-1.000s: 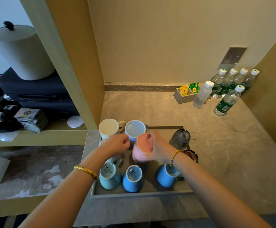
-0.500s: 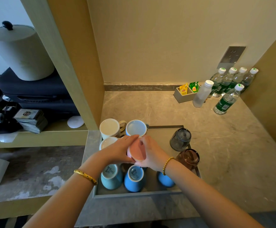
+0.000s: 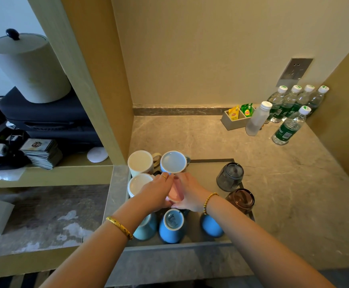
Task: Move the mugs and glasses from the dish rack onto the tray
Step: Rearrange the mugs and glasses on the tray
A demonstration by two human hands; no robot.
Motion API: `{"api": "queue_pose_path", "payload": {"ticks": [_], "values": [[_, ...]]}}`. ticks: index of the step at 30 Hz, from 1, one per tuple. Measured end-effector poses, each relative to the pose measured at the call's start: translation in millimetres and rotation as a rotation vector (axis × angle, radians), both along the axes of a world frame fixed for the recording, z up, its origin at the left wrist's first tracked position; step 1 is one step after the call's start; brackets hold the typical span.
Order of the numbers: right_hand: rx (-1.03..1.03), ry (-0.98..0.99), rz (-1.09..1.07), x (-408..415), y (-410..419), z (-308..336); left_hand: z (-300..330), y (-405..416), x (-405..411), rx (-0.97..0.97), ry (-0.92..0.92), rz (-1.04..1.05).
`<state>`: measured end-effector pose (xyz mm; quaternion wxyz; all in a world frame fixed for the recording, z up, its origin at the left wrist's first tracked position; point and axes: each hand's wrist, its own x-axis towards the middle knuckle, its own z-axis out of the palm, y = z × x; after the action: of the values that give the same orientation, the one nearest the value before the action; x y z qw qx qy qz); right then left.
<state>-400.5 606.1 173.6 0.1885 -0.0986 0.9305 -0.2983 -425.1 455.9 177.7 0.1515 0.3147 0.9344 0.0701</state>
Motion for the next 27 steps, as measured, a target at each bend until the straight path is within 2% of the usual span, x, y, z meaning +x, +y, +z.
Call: {"api": "queue_pose_path", "payload": {"ticks": [3,4,6,9,12,20,23,25,27], "values": [[-0.168,-0.178,-0.149,-3.0,11.8,12.5,-1.1,-2.2,-2.1,-0.006,-0.012,0.004],[-0.160,-0.234,-0.201,-5.2,18.3,17.0,-0.9,-2.2,-2.6,-0.012,-0.025,0.017],[0.048,-0.326,-0.226,-9.3,30.3,24.6,0.1,0.5,-4.0,-0.028,-0.051,0.065],[0.270,-0.405,-0.101,-9.1,31.3,30.0,0.3,8.7,-3.8,-0.069,-0.077,0.123],[0.279,-0.401,-0.041,-8.3,22.2,30.8,-0.2,15.8,-2.5,-0.083,-0.075,0.169],[0.077,-0.353,-0.096,-7.7,22.7,29.2,2.0,18.4,0.0,-0.148,-0.050,0.206],[0.116,-0.343,-0.099,-6.6,29.2,31.2,11.6,12.7,-7.4,-0.206,0.013,0.162],[0.184,-0.336,-0.074,-7.6,39.6,34.6,17.6,5.8,-12.7,-0.144,0.017,0.145],[0.286,-0.407,0.017,-6.5,51.0,35.7,20.9,1.7,-13.3,-0.089,-0.032,0.103]]}}
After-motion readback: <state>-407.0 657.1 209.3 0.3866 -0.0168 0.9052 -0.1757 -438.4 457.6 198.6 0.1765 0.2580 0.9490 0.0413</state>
